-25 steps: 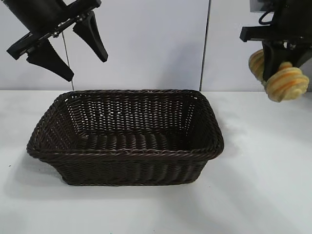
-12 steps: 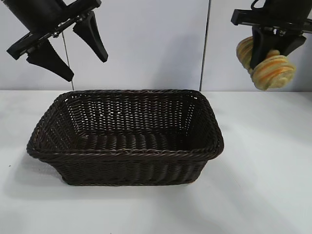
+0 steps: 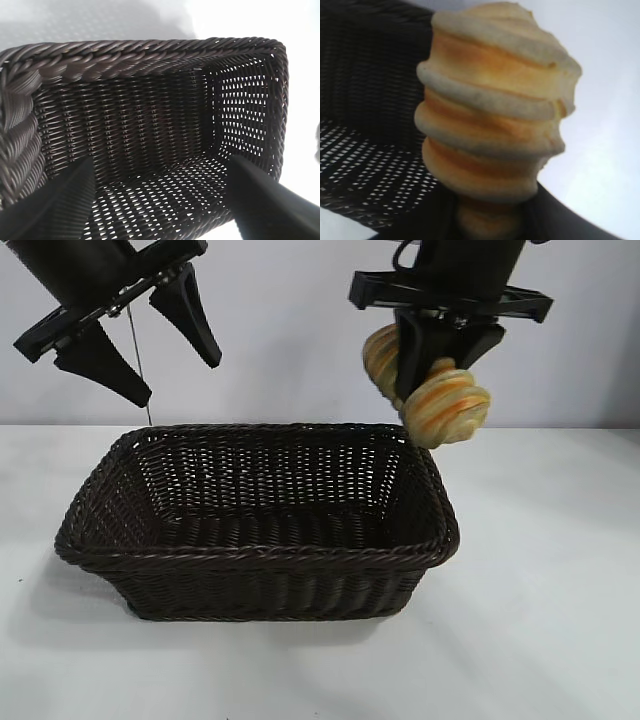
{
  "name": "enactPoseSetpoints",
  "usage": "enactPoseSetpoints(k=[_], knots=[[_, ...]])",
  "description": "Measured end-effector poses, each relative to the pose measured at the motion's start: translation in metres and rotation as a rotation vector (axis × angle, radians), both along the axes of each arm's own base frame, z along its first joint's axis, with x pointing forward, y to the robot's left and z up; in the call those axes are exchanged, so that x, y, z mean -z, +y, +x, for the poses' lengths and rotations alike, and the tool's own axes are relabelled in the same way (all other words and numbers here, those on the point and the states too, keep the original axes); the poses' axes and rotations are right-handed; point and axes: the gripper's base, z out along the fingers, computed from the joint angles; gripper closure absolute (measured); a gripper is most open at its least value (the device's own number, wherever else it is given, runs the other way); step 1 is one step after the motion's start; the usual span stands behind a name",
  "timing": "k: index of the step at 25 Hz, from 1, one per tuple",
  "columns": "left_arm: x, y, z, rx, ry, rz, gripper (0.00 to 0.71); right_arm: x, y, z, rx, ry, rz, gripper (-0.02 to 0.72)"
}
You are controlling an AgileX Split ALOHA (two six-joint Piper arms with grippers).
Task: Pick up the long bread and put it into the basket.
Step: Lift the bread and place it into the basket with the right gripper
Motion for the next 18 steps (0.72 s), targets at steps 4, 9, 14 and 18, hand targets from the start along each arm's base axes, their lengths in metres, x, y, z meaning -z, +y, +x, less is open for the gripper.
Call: enactPoseSetpoints(k=[4, 9, 14, 18], knots=[[0.0, 0.0, 0.0, 0.001, 0.002, 0.0, 0.178, 0.025, 0.01, 0.006, -0.023, 0.019, -0.013, 0.494], [0.0, 0.0, 0.0, 0.001, 0.002, 0.0, 0.178, 0.058, 0.015, 0.015, -0.02, 0.058, -0.037, 0.494], [0.0, 0.0, 0.0, 0.001, 0.002, 0.0, 0.178, 0.063, 0.016, 0.016, -0.019, 0.06, -0.037, 0.494], [0.0, 0.0, 0.0, 0.002, 0.002, 0.001, 0.178, 0.063, 0.016, 0.016, -0.018, 0.059, -0.036, 0.417]])
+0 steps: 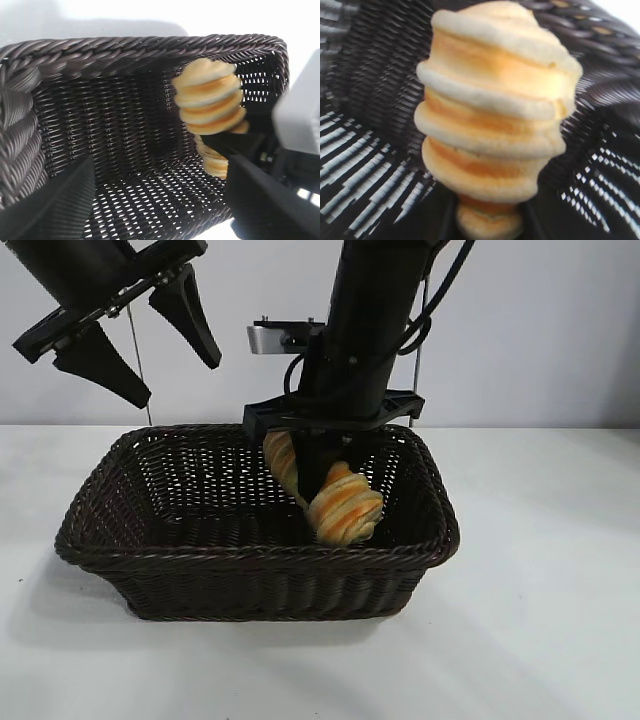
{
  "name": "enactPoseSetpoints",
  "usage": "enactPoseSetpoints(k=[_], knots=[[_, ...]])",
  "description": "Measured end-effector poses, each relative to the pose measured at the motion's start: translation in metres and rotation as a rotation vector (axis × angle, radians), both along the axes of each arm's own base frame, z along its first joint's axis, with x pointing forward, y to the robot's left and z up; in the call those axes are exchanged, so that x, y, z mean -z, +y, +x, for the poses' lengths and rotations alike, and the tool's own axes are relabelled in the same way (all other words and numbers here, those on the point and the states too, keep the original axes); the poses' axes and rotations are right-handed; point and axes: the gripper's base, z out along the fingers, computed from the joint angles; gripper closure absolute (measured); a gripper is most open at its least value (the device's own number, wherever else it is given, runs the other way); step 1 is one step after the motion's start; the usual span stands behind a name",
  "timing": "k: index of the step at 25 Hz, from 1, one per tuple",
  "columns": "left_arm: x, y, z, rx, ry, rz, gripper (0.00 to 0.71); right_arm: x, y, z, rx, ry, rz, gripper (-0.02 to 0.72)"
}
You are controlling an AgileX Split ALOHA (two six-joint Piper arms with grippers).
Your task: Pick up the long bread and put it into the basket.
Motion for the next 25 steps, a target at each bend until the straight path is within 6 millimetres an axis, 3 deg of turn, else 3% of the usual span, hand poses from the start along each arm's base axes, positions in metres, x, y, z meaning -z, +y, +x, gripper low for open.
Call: enactPoseSetpoints(k=[3, 6, 12, 19, 22, 25], knots=[[0.0, 0.0, 0.0, 0.0, 0.0, -0.001, 0.178, 0.0, 0.0, 0.0, 0.007, 0.006, -0.001, 0.309], [0.0, 0.0, 0.0, 0.0, 0.0, 0.0, 0.178, -0.005, 0.001, 0.001, 0.018, 0.004, 0.005, 0.261], [0.0, 0.0, 0.0, 0.0, 0.0, 0.0, 0.178, -0.033, 0.004, 0.006, 0.015, -0.012, 0.021, 0.251], [0.0, 0.0, 0.0, 0.0, 0.0, 0.0, 0.178, -0.087, 0.006, 0.015, 0.013, -0.1, 0.062, 0.25], [0.0, 0.0, 0.0, 0.0, 0.0, 0.0, 0.178, -0.104, -0.002, 0.022, 0.058, -0.136, 0.098, 0.25], [0.0, 0.0, 0.0, 0.0, 0.0, 0.0, 0.178, -0.109, -0.017, 0.031, 0.113, -0.135, 0.12, 0.25]])
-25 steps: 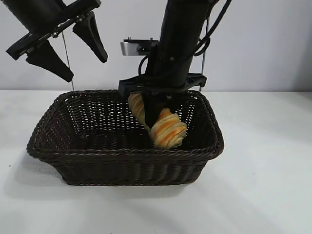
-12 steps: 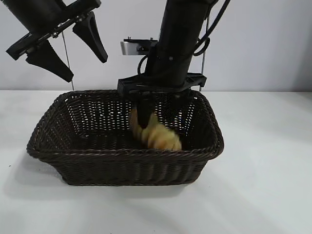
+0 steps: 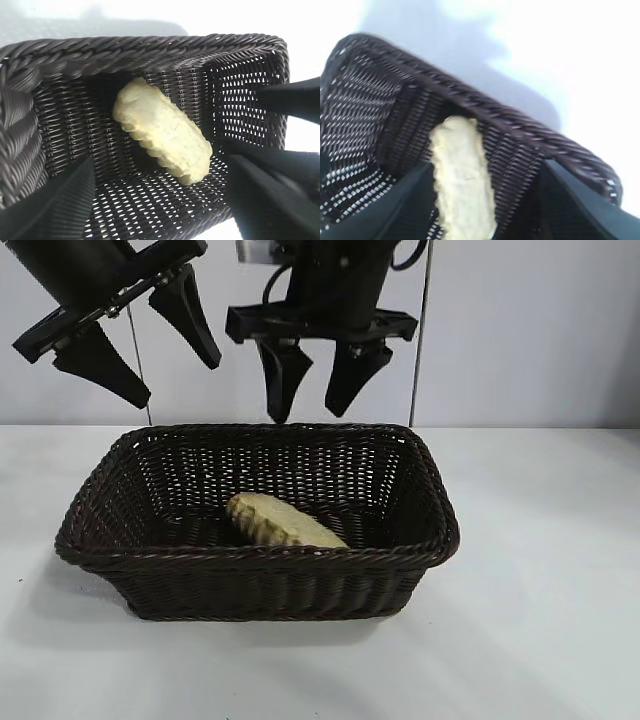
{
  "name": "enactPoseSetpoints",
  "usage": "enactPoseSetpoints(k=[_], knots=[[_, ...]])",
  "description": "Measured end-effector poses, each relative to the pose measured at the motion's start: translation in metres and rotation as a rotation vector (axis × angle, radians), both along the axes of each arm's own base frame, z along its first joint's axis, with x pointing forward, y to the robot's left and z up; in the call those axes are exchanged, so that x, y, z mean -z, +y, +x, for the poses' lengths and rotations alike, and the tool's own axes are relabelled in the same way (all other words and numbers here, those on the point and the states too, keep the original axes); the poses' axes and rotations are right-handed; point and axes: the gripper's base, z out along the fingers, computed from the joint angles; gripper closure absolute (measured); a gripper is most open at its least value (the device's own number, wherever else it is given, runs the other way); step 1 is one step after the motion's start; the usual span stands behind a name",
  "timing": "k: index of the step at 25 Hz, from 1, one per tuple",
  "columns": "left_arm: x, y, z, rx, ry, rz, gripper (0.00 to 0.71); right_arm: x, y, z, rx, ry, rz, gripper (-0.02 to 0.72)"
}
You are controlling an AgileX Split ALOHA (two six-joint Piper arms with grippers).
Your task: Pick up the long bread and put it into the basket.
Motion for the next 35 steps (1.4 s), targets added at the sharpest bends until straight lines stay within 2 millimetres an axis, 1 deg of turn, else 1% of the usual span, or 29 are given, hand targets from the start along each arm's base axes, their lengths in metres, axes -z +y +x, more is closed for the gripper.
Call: enactPoseSetpoints(k=[9, 12, 15, 18, 21, 25, 28, 35], knots=[[0.001, 0.001, 0.0, 0.004, -0.004, 0.013, 0.178, -0.002, -0.045, 0.02, 0.096, 0.008, 0.022, 0.25], [0.001, 0.001, 0.0, 0.005, -0.005, 0.018, 0.178, -0.007, -0.063, 0.022, 0.107, 0.008, 0.031, 0.25], [0.001, 0.001, 0.0, 0.005, -0.005, 0.018, 0.178, -0.013, -0.084, 0.019, 0.137, 0.007, 0.035, 0.25], [0.001, 0.001, 0.0, 0.005, -0.005, 0.018, 0.178, -0.02, -0.1, 0.016, 0.164, 0.004, 0.042, 0.25], [0.001, 0.001, 0.0, 0.005, -0.005, 0.018, 0.178, -0.027, -0.103, 0.008, 0.158, 0.003, 0.053, 0.25], [0.001, 0.001, 0.0, 0.005, -0.005, 0.018, 0.178, -0.03, -0.104, -0.004, 0.154, 0.02, 0.062, 0.25], [0.001, 0.001, 0.0, 0.005, -0.005, 0.018, 0.178, -0.026, -0.105, -0.009, 0.155, 0.042, 0.057, 0.25], [0.001, 0.001, 0.0, 0.004, -0.006, 0.018, 0.178, -0.007, -0.106, -0.013, 0.157, 0.106, 0.036, 0.25]])
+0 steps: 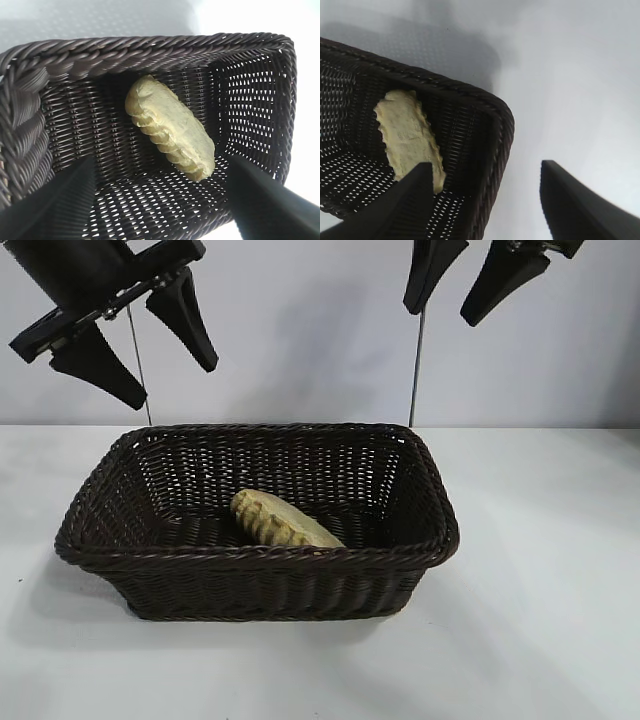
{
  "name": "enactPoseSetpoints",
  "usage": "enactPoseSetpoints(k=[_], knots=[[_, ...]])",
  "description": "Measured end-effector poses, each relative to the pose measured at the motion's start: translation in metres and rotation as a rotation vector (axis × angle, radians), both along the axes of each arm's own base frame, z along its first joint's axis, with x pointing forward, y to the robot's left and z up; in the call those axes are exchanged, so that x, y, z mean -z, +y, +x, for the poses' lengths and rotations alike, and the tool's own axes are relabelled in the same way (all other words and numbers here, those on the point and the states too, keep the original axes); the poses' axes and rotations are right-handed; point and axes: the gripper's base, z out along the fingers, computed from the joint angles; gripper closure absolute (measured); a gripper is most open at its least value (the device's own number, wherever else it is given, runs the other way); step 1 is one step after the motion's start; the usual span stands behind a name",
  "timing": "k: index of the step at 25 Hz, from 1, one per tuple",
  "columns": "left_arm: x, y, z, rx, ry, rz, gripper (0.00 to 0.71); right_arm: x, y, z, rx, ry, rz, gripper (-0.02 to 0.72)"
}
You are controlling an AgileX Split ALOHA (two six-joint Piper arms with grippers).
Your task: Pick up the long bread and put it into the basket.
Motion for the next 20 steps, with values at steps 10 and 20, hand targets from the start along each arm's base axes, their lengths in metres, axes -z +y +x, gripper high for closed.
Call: enactPoseSetpoints(k=[10, 20], knots=[[-0.0001, 0.0, 0.0002, -0.001, -0.002, 0.0, 0.178, 0.0052, 0.0007, -0.0015, 0.0, 0.022, 0.007, 0.25], [-0.0001, 0.0, 0.0002, -0.001, -0.002, 0.0, 0.178, 0.0046, 0.003, -0.0021, 0.001, 0.029, 0.035, 0.25]])
